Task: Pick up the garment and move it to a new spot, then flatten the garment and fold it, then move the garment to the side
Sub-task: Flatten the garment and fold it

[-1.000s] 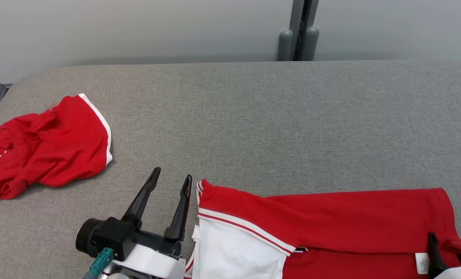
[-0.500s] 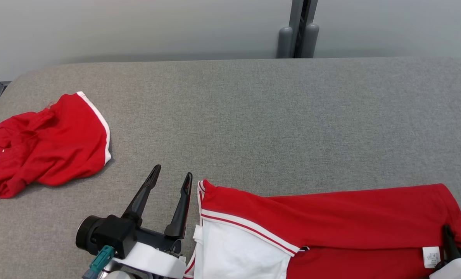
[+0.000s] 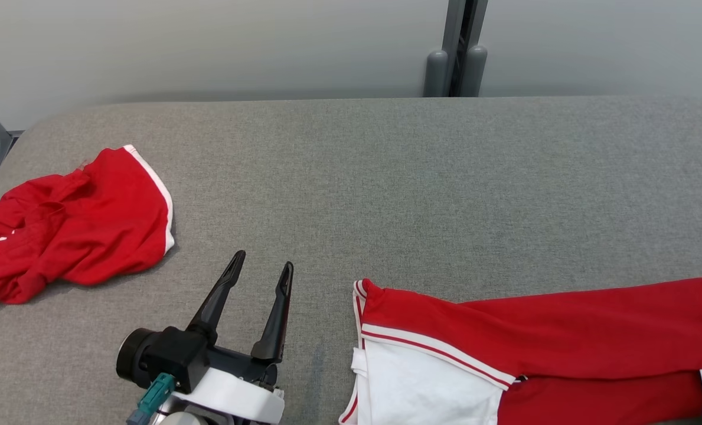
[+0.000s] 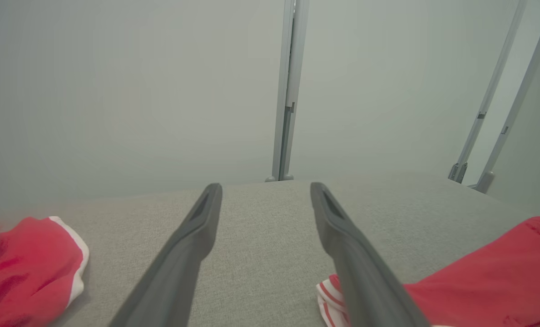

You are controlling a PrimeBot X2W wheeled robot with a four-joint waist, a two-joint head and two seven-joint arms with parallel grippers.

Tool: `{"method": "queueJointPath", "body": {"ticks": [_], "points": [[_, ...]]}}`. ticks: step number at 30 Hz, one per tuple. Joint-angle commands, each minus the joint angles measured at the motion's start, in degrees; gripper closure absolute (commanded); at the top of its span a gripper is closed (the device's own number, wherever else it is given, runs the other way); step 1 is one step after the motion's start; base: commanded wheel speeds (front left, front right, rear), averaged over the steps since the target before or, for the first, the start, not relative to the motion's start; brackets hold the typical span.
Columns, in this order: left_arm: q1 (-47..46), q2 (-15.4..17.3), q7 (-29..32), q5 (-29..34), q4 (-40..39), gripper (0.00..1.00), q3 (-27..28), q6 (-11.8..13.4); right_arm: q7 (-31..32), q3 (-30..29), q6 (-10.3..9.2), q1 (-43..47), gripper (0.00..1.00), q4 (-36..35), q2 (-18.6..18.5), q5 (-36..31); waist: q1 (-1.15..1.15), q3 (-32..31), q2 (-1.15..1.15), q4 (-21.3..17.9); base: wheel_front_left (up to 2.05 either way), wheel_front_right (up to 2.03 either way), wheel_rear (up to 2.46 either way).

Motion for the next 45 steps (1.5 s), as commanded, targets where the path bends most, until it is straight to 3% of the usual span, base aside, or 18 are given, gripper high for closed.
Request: {"method": "queueJointPath", "body": {"ticks": [1, 6, 12, 18, 24, 32, 45], "points": [[-0.4, 0.2, -0.2, -0.5, 0.1, 0.0, 0.1, 0.3, 0.0, 0.4, -0.02, -0.3, 1.0, -0.1, -0.1, -0.5, 0.0, -0.3, 0.0, 0.0, 0.0, 0.0, 0.0], [0.7, 0.2, -0.2, -0.7, 0.5, 0.0, -0.3, 0.5, 0.0, 4.7, -0.01, 0.8, 1.0, -0.4, 0.8, 1.4, 0.0, -2.0, 0.0, -0.2, 0.0, 0.0, 0.0], [0.4, 0.2, -0.2, 0.1, 0.6, 0.0, 0.8, 0.5, 0.7, 13.3, -0.01, 2.6, 1.0, -6.0, 1.5, 9.5, 0.0, -4.6, 0.0, -2.0, 0.0, 0.0, 0.0], [-0.9, 0.2, -0.2, 0.0, 0.1, 0.0, 5.0, 0.9, 7.0, 21.1, -0.01, 3.1, 1.0, -16.3, 3.0, 18.7, 0.0, -6.4, 0.0, -4.2, 0.0, 0.0, 0.0], [-2.5, 0.3, -0.2, -0.2, 0.0, 0.0, 10.9, 0.2, 14.0, 25.2, -0.01, 3.4, 1.0, -24.6, 7.8, 25.9, 0.0, -7.0, 0.0, -5.1, 0.0, 0.0, 0.0], [-4.6, 0.2, -0.2, -0.2, 0.0, 0.0, 18.8, -0.6, 19.8, 29.2, 0.0, 4.4, 1.0, -28.6, 13.9, 31.5, 0.0, -6.3, 0.0, -3.0, 0.0, 0.0, 0.0], [-6.8, 0.2, -0.2, -0.3, 0.4, 0.0, 30.3, -1.9, 18.1, 37.3, 0.0, 1.5, 1.0, -26.1, 15.2, 37.4, 0.0, -4.2, 0.0, 2.0, 0.0, 0.0, 0.0]]}}
